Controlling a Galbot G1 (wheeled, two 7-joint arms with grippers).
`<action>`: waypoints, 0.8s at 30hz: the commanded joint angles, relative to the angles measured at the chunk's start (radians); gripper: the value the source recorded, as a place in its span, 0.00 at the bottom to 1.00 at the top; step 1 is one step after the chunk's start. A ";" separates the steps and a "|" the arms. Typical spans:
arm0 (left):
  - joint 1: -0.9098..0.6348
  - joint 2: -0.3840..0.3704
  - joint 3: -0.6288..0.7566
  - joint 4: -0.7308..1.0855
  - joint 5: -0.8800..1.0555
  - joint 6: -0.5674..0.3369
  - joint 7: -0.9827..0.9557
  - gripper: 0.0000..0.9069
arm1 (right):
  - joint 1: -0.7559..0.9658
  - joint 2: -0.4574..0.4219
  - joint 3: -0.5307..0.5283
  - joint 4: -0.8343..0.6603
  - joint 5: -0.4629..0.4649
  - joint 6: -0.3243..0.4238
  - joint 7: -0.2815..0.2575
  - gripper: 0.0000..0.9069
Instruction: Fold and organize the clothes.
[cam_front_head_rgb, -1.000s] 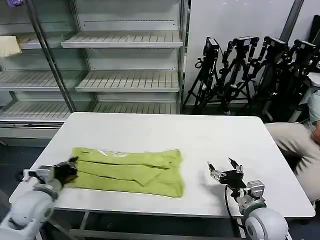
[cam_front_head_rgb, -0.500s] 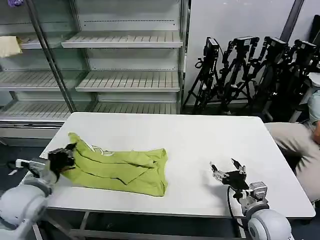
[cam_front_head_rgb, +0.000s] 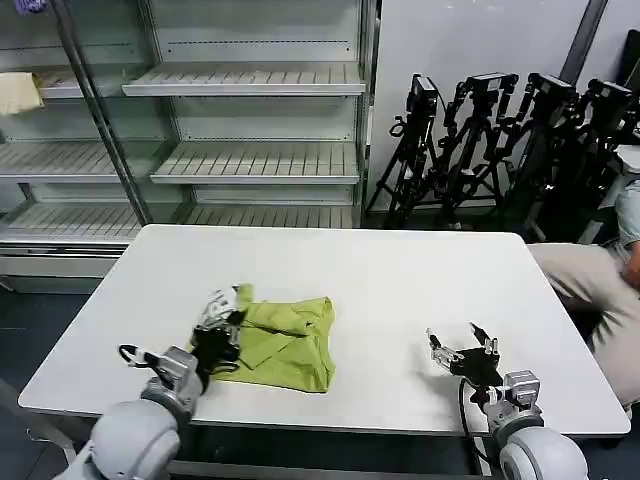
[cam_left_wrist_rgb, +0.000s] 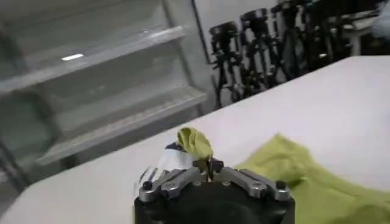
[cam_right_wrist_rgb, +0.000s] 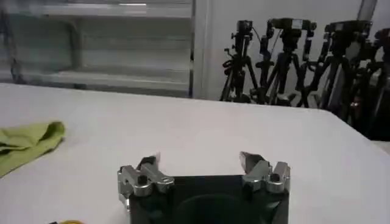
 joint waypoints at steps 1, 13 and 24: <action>-0.126 -0.041 0.168 0.064 -0.075 0.004 -0.028 0.02 | -0.013 0.004 0.010 0.002 -0.008 0.005 -0.002 1.00; -0.230 -0.063 0.241 0.112 -0.225 0.004 -0.108 0.02 | -0.016 0.003 0.046 0.104 -0.012 0.011 -0.013 1.00; -0.244 -0.084 0.281 0.132 -0.250 0.005 -0.142 0.29 | -0.014 -0.007 0.070 0.136 -0.012 0.012 -0.022 1.00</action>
